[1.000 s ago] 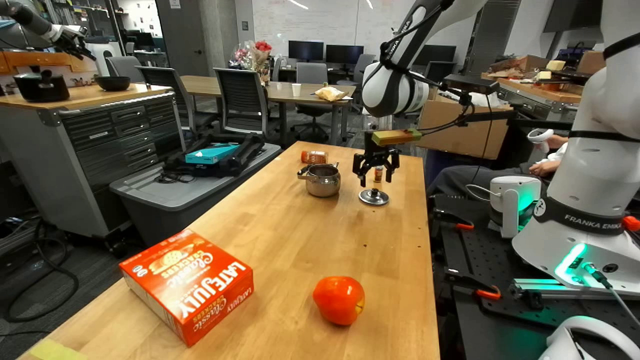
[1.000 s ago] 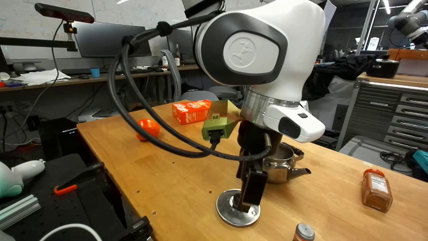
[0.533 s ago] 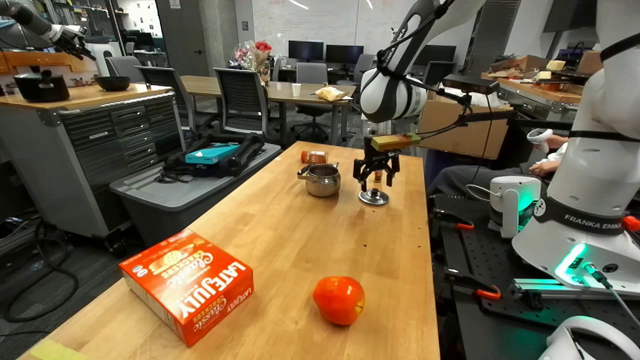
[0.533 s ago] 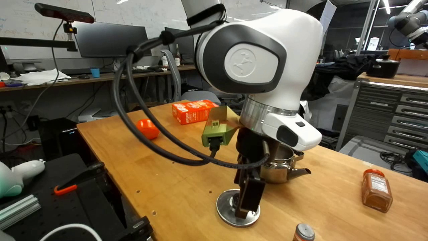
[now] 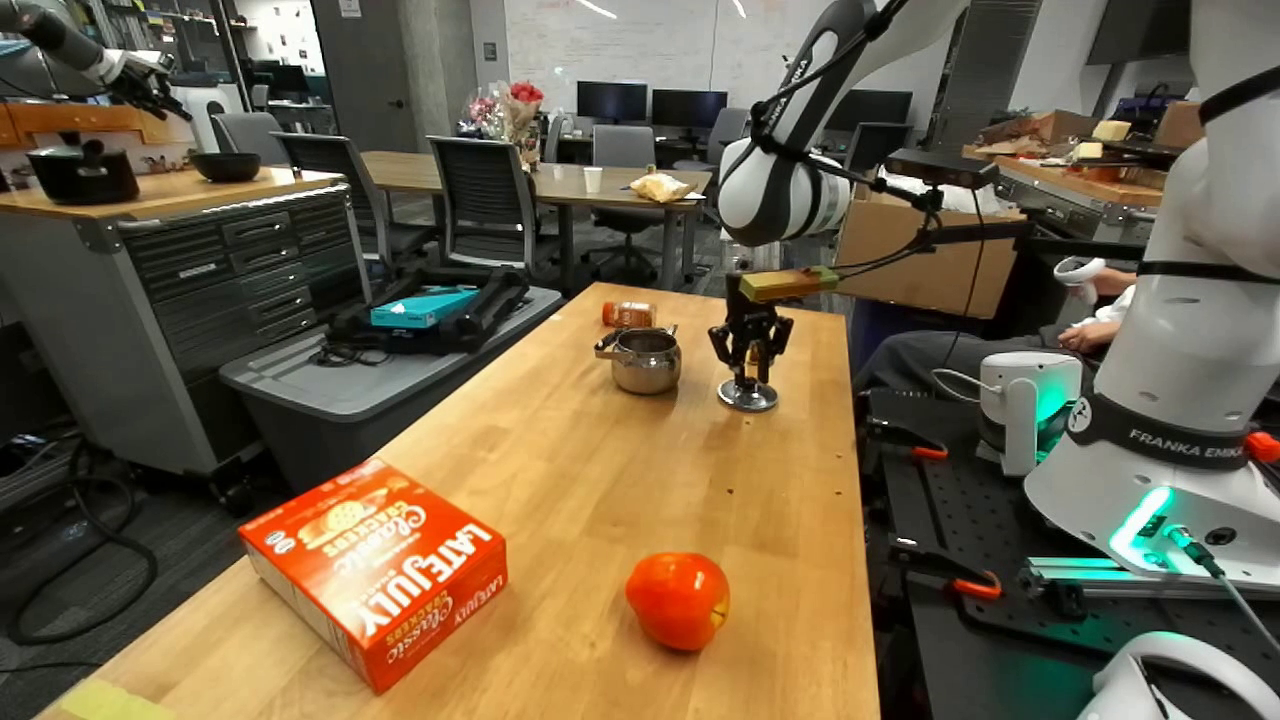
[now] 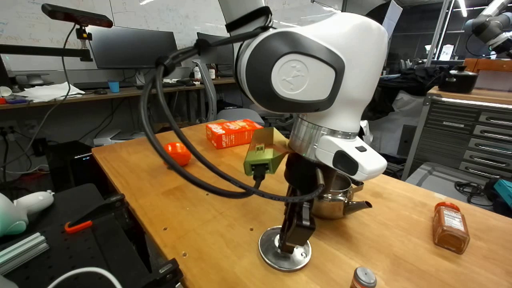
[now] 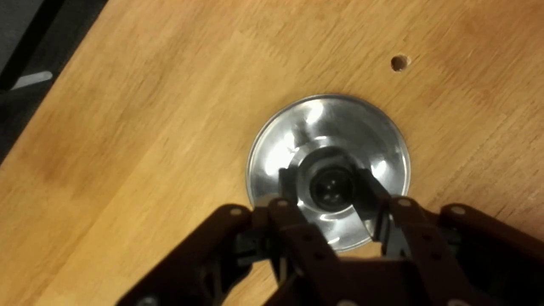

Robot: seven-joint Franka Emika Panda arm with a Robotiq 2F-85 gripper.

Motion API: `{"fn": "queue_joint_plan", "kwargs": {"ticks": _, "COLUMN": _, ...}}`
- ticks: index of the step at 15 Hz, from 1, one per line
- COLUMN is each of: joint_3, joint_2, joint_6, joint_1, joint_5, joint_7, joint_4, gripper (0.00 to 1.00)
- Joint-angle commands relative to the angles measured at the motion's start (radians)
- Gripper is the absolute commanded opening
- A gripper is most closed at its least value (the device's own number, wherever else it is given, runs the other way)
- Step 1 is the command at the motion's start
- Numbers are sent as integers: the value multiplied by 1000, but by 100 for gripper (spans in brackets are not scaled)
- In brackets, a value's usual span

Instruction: Put the lid on the kettle

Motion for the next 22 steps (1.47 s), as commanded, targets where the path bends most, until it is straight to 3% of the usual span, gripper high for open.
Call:
{"fn": "queue_joint_plan", "kwargs": {"ticks": 1, "joint_3": 0, "joint_2": 9, "joint_6": -11, "joint_1": 6, "joint_5": 7, "joint_7": 19, "joint_4": 20, "gripper": 11}}
{"fn": "queue_joint_plan", "kwargs": {"ticks": 2, "joint_3": 1, "joint_2": 6, "joint_6": -14, "joint_1": 6, "joint_5": 9, "joint_7": 21, "joint_4": 20, "gripper": 5}}
{"fn": "queue_joint_plan", "kwargs": {"ticks": 3, "joint_3": 5, "joint_2": -1, "joint_6": -20, "joint_1": 4, "joint_5": 15, "joint_7": 18, "joint_4": 18, "gripper": 8}}
{"fn": "queue_joint_plan", "kwargs": {"ticks": 7, "joint_3": 27, "joint_2": -41, "joint_6": -39, "joint_1": 1, "joint_5": 44, "joint_7": -2, "joint_4": 4, "gripper": 7}}
{"fn": "queue_joint_plan", "kwargs": {"ticks": 15, "joint_3": 111, "joint_2": -246, "joint_6": -91, "joint_1": 17, "joint_5": 153, "joint_7": -75, "joint_4": -51, "gripper": 7}}
{"fn": "queue_joint_plan", "kwargs": {"ticks": 22, "joint_3": 112, "joint_2": -378, "joint_6": -145, "joint_1": 45, "joint_5": 194, "joint_7": -56, "joint_4": -8, "gripper": 7}}
